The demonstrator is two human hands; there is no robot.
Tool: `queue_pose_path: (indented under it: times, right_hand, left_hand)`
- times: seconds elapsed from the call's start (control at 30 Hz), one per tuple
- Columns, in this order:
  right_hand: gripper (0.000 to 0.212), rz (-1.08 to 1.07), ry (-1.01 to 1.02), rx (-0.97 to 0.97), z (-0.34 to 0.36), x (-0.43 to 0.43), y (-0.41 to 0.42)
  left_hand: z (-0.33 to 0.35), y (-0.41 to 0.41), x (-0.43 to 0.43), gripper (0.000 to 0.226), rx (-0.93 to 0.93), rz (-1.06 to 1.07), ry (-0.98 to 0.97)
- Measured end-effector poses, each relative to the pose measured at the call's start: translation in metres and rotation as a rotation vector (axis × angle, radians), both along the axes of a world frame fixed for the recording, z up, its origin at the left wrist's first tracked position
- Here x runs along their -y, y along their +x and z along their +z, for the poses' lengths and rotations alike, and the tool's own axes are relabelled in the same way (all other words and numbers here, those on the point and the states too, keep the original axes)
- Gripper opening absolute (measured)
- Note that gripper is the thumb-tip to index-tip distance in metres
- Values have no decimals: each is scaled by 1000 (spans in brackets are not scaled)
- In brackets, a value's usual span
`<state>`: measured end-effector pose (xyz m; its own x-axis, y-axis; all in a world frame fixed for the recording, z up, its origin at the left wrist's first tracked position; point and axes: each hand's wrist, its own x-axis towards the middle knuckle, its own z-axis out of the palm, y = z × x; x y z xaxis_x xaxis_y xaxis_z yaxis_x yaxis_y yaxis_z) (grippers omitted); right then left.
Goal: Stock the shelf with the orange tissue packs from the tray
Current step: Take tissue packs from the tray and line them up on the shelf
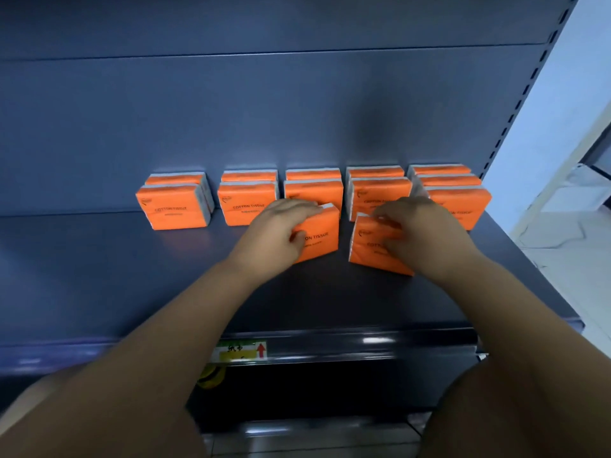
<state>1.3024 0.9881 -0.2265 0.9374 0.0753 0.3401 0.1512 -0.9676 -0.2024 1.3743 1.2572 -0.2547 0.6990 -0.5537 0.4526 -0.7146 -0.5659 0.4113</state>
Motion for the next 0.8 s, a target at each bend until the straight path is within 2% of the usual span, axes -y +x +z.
queue_pose_path:
  times: [0.13, 0.2, 0.47, 0.8]
  right_hand:
    - [41, 2, -78, 56, -3, 5, 15]
    - [43, 14, -85, 99, -6, 10, 22]
    - [50, 40, -131, 245, -26, 21, 43]
    - [47, -94, -199, 328, -32, 9, 47]
  left_hand:
    - [0, 10, 7, 64, 121, 1, 133]
    - [-1, 12, 9, 64, 166, 15, 153]
    - [-10, 23, 15, 58, 267, 75, 119]
    - [-19, 32, 27, 55, 352, 175, 123]
